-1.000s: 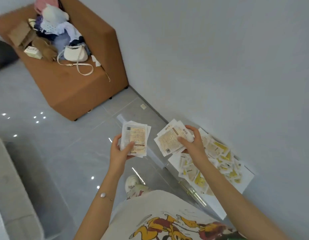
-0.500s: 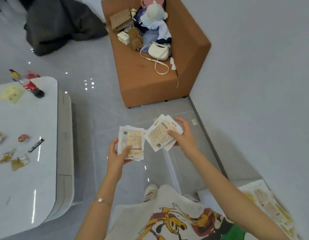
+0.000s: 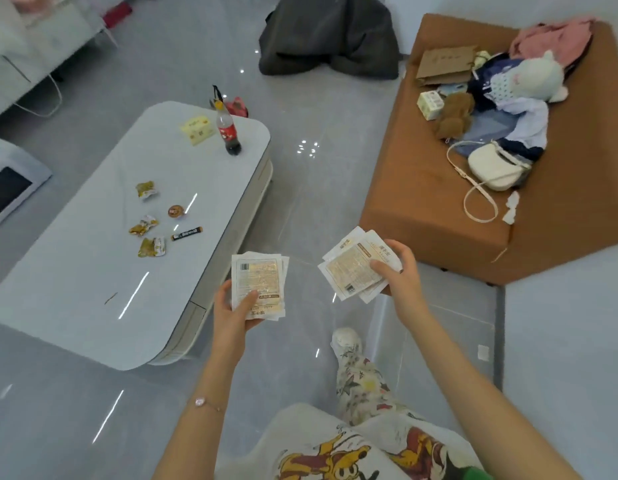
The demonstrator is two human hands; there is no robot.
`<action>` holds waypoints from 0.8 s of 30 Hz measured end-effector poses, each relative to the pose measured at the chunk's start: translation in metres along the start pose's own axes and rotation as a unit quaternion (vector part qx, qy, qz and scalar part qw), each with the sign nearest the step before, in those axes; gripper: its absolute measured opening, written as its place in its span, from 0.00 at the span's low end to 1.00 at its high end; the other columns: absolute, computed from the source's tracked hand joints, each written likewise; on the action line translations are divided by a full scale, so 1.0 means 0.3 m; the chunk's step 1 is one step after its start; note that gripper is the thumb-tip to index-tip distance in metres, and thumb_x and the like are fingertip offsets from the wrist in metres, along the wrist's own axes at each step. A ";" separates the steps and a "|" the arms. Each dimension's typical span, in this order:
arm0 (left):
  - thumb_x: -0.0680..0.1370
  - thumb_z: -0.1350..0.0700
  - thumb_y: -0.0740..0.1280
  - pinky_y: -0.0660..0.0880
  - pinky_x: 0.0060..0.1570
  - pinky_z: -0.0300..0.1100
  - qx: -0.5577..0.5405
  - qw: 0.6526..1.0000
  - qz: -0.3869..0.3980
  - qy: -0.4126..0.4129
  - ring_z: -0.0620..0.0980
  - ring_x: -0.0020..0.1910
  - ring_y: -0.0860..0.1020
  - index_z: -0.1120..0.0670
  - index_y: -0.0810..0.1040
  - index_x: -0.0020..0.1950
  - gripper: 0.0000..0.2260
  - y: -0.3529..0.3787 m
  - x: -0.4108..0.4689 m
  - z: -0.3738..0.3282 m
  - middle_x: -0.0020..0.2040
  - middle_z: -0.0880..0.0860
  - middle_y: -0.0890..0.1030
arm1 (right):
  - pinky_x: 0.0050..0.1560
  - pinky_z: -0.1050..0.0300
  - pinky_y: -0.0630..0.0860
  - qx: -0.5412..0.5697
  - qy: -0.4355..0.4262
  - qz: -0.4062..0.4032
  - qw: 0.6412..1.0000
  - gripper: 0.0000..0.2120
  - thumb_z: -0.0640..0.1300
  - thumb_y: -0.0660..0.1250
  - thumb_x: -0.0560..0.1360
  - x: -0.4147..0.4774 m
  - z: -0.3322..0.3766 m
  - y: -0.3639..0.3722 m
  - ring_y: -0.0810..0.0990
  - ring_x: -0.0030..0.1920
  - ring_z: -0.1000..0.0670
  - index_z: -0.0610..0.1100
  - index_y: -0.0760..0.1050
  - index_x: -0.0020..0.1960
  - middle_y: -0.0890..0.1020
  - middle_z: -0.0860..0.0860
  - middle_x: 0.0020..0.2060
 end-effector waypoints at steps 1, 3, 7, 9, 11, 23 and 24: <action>0.76 0.60 0.70 0.80 0.50 0.56 -0.011 1.000 -0.019 0.002 0.54 0.50 0.83 0.53 0.68 0.66 0.20 -0.001 0.024 -0.016 0.60 0.55 0.79 | 0.43 0.54 0.80 -0.005 0.000 0.018 1.000 0.21 0.38 0.67 0.75 0.058 0.024 0.022 0.81 0.51 0.50 0.49 0.68 0.66 0.79 0.52 0.54; 0.76 0.61 0.69 0.79 0.53 0.58 -0.051 0.997 -0.065 -0.003 0.54 0.51 0.83 0.52 0.68 0.67 0.21 -0.002 0.069 -0.040 0.61 0.55 0.78 | 0.44 0.53 0.80 -0.024 -0.001 0.054 0.998 0.21 0.38 0.68 0.75 0.174 0.077 0.072 0.81 0.52 0.49 0.49 0.68 0.66 0.78 0.51 0.57; 0.77 0.61 0.69 0.81 0.48 0.53 -0.127 0.982 -0.142 -0.014 0.56 0.53 0.81 0.54 0.67 0.68 0.22 -0.020 0.126 -0.066 0.60 0.56 0.79 | 0.44 0.52 0.81 -0.049 0.012 0.109 0.993 0.22 0.38 0.69 0.75 0.374 0.167 0.177 0.82 0.50 0.50 0.48 0.68 0.66 0.79 0.50 0.57; 0.77 0.62 0.68 0.82 0.43 0.49 -0.161 0.970 -0.182 -0.010 0.56 0.53 0.81 0.54 0.67 0.67 0.20 -0.042 0.140 -0.074 0.58 0.55 0.79 | 0.44 0.52 0.80 -0.063 0.021 0.142 0.988 0.21 0.39 0.69 0.74 0.471 0.202 0.245 0.82 0.52 0.49 0.50 0.68 0.64 0.79 0.50 0.57; 0.78 0.63 0.67 0.82 0.39 0.46 -0.194 0.956 -0.221 -0.007 0.55 0.51 0.81 0.53 0.68 0.65 0.17 -0.069 0.145 -0.081 0.56 0.55 0.80 | 0.49 0.48 0.80 -0.075 0.033 0.174 0.981 0.20 0.39 0.69 0.74 0.563 0.227 0.327 0.82 0.53 0.48 0.53 0.69 0.62 0.80 0.50 0.57; 0.77 0.62 0.68 0.82 0.40 0.48 -0.239 0.909 -0.342 -0.011 0.57 0.51 0.82 0.54 0.68 0.66 0.19 -0.282 0.446 -0.119 0.58 0.56 0.80 | 0.44 0.55 0.81 -0.194 0.029 0.317 0.928 0.22 0.37 0.68 0.75 0.927 0.225 0.972 0.80 0.54 0.48 0.50 0.66 0.64 0.78 0.52 0.54; 0.77 0.61 0.68 0.82 0.42 0.49 -0.243 0.907 -0.344 -0.018 0.58 0.53 0.82 0.55 0.68 0.67 0.19 -0.305 0.489 -0.122 0.58 0.57 0.80 | 0.46 0.52 0.81 -0.196 0.036 0.318 0.927 0.22 0.37 0.68 0.75 0.952 0.214 1.026 0.80 0.54 0.48 0.50 0.67 0.65 0.78 0.52 0.54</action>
Point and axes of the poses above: each hand's wrist, its own x-axis towards the middle knuckle, its own y-axis out of the palm, z = x × y, the point moved 6 cm from there along x, towards the middle knuckle
